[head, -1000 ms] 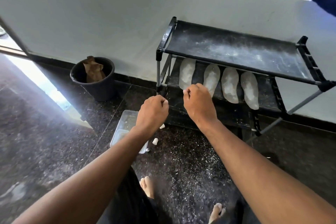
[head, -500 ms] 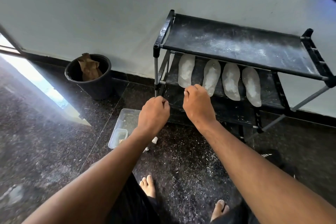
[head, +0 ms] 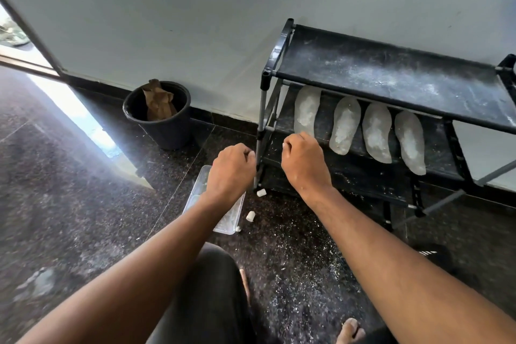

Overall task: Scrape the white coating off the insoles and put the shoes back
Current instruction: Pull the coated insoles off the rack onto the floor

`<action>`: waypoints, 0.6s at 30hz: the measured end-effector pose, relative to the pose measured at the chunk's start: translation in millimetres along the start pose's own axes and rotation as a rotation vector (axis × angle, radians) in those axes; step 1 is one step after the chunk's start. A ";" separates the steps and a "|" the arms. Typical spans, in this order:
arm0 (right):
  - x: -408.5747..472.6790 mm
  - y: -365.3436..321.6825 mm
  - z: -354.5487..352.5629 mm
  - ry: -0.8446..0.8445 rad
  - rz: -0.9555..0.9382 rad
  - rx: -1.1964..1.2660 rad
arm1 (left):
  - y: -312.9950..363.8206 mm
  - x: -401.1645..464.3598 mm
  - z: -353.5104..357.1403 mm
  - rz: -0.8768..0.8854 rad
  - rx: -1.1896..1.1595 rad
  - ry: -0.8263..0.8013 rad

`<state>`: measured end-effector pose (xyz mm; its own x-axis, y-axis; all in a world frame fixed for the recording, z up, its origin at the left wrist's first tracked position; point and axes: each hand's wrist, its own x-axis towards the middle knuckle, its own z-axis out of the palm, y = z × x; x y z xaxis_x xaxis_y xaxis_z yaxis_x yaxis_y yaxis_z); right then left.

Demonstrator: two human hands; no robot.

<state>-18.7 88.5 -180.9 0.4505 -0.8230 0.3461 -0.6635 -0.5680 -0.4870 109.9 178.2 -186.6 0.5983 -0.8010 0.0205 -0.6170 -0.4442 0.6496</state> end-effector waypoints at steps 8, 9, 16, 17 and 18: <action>2.7 -11.4 37.4 -0.039 -0.027 0.014 | -30.8 5.2 2.5 -0.042 -0.014 0.000; 3.3 -11.0 38.5 -0.037 -0.024 0.013 | -29.6 7.0 3.8 -0.040 -0.022 -0.002; 15.2 14.6 31.3 0.014 0.032 -0.010 | 7.9 28.8 27.0 -0.028 -0.086 -0.105; 16.6 17.1 29.5 0.021 0.030 -0.017 | 12.3 31.0 29.6 -0.035 -0.095 -0.113; 18.4 20.4 26.4 0.022 0.030 -0.024 | 18.2 33.8 33.5 -0.040 -0.111 -0.126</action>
<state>-8.1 61.5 -205.6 0.4173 -0.8391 0.3490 -0.6910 -0.5424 -0.4778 101.7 129.7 -199.6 0.5479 -0.8308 -0.0975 -0.5296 -0.4348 0.7283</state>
